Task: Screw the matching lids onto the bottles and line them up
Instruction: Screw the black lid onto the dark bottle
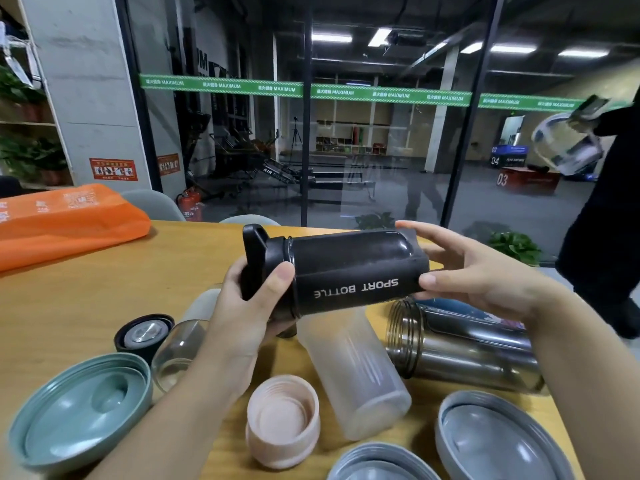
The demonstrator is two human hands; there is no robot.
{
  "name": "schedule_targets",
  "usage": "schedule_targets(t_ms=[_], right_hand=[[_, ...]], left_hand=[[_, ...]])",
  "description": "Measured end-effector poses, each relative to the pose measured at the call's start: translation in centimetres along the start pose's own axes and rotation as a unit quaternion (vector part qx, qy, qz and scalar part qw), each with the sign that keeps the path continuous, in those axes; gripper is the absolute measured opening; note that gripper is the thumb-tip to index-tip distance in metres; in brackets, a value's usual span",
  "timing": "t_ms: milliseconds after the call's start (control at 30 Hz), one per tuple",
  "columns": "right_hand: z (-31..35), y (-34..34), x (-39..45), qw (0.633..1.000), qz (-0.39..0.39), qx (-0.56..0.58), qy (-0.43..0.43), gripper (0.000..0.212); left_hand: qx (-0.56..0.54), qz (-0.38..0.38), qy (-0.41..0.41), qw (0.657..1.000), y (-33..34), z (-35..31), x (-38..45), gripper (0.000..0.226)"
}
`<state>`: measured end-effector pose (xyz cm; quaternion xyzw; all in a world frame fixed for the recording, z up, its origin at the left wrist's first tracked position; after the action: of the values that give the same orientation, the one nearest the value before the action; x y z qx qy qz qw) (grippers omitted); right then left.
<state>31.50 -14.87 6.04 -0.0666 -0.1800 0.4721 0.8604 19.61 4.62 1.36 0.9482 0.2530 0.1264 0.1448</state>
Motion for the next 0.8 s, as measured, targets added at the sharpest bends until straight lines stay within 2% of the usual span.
schedule_targets(t_ms=[100,167,267,367,467,567,733,800], right_hand=[[-0.4,-0.2,0.1,1.0,-0.009,0.005,0.016,0.091],[-0.8,-0.4,0.1,0.999,-0.021,0.004,0.028,0.086],[-0.7,-0.6,-0.2,0.998,-0.048,-0.026,0.039,0.049],[-0.1,-0.1,-0.3,0.995,-0.055,-0.071,0.036,0.029],[-0.5,-0.4,-0.2,0.987,-0.092,-0.104,0.077,0.048],[-1.5,-0.4,-0.3,0.978,-0.095,-0.124,0.136,0.073],[-1.9,-0.7,-0.3,0.979,-0.087,-0.11,0.145,0.082],[-1.4,-0.6,0.0,0.987,-0.083,-0.08,0.11,0.073]], left_hand=[[0.001,-0.002,-0.015,1.0,0.0,0.6,0.3,0.071],[0.0,-0.001,-0.023,1.0,-0.2,1.0,0.4,0.068],[0.005,0.002,-0.029,1.0,-0.1,1.5,0.2,0.078],[-0.005,0.008,-0.022,1.0,0.1,1.5,-0.1,0.067],[-0.001,0.016,0.003,1.0,0.4,0.8,-0.3,0.071],[0.016,0.018,0.04,0.999,0.5,-0.2,-0.6,0.058],[-0.003,0.021,0.033,0.999,0.9,-0.3,-0.7,0.068],[-0.005,0.019,0.026,0.999,0.9,-0.2,-0.7,0.061]])
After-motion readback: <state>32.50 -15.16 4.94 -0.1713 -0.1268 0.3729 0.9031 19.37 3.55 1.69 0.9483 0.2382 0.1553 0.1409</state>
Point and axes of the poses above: each hand's wrist, its own x-axis towards the middle knuckle, its own y-axis out of the palm, z = x × y, the point moved 10 cm from there along x, towards the middle knuckle, and after that the axes turned 6 degrees about -y, right-handed, at the moved point
